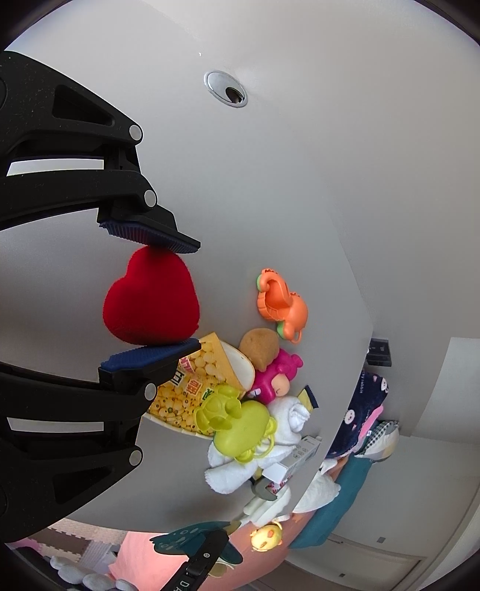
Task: Collect trash
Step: 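Carry both held items over the black bin and open both tools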
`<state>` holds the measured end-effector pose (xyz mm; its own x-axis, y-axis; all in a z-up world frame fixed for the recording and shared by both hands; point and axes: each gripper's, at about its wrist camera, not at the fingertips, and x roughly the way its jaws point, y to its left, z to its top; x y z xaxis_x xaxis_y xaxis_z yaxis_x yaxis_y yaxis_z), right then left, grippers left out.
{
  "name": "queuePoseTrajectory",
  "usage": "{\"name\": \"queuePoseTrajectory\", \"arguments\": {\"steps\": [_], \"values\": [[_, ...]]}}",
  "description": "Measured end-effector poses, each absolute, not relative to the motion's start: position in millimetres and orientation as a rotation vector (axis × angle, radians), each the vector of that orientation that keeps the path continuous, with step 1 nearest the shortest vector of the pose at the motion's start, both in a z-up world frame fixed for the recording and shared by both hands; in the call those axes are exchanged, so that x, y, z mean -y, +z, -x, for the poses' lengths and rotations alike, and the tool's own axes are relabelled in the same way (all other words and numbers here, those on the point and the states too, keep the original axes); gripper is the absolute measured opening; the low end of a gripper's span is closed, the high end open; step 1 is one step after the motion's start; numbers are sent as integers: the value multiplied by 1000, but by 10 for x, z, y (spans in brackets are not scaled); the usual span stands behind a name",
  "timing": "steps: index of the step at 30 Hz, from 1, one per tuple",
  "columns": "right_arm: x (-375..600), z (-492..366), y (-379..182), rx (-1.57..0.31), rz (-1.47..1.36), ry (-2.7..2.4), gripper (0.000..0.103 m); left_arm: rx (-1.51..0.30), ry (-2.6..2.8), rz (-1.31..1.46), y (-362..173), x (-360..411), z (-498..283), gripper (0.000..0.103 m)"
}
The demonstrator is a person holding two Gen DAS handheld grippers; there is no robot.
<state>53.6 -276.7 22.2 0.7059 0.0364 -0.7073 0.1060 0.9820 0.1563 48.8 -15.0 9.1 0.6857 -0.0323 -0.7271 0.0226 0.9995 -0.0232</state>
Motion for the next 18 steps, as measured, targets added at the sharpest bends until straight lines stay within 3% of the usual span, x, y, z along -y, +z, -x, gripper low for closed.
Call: {"name": "queuePoseTrajectory", "arguments": {"steps": [18], "values": [[3618,-109,386,-764,-216,-137,51,-806,-234,-49,265,1319,-472,47]]}}
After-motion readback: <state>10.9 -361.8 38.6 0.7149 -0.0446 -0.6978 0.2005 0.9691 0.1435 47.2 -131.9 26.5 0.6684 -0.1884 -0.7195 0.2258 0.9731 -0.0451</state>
